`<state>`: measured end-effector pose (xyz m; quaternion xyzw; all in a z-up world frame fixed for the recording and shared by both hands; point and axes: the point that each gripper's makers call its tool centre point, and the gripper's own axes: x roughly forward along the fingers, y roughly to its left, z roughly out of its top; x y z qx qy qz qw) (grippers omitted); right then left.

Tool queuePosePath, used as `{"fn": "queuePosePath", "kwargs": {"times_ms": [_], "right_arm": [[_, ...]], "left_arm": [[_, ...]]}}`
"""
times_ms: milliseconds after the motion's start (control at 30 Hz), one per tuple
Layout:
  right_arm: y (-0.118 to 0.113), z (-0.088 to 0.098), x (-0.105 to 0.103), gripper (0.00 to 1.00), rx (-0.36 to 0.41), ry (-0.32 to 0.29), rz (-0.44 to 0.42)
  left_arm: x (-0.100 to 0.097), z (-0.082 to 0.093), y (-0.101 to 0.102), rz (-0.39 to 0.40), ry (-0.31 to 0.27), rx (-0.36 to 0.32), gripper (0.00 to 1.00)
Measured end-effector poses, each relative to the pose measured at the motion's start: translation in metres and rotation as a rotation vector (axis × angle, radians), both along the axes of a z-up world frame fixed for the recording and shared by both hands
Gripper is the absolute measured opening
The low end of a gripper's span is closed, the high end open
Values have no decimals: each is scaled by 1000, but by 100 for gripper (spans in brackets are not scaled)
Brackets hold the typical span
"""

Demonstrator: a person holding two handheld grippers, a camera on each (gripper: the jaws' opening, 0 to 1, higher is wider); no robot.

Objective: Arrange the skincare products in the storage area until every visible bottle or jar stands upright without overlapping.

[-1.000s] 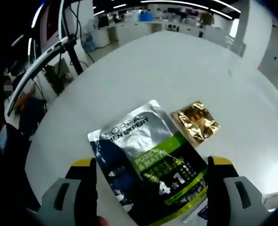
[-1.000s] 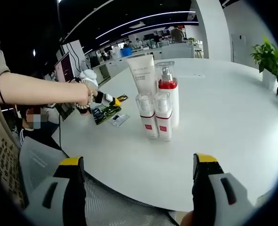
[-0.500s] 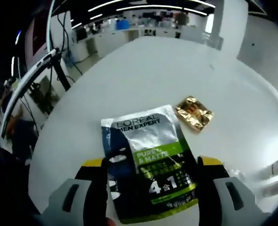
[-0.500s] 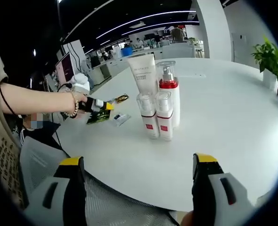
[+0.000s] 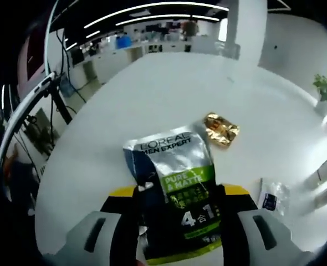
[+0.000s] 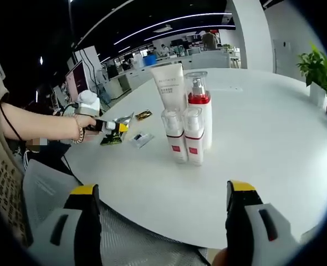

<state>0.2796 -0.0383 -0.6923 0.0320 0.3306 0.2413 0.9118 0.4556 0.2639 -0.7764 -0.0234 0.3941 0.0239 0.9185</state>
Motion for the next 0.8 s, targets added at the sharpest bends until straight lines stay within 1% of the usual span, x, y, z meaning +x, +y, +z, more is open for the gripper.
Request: {"fn": "queuePosePath", "kwargs": {"times_ms": [167, 233, 300, 433, 500, 533, 567, 600, 700, 800], "right_arm": [[0, -1, 0, 95, -4, 2, 1], [0, -1, 0, 95, -6, 2, 1], [-1, -1, 0, 95, -7, 3, 0], [-1, -1, 0, 94, -9, 2, 1], [-1, -1, 0, 94, -10, 2, 1], [-1, -1, 0, 94, -10, 1, 2], [0, -1, 0, 94, -10, 0, 2], [0, -1, 0, 94, -10, 0, 3], [0, -1, 0, 94, -12, -1, 7], [1, -1, 0, 94, -14, -3, 12]], "left_arm": [[2, 0, -3, -23, -17, 12, 51], [4, 1, -6, -31, -20, 12, 48], [3, 3, -7, -40, -23, 14, 43], [5, 3, -10, -62, -28, 10, 37], [6, 4, -13, -74, -40, -10, 30], [5, 4, -15, -54, -41, -58, 27], [3, 4, -15, -41, -29, -76, 23], [3, 5, -12, -34, -30, -78, 20], [0, 5, -12, -25, -24, -103, 17], [-8, 6, -15, -36, -21, -118, 15]]}}
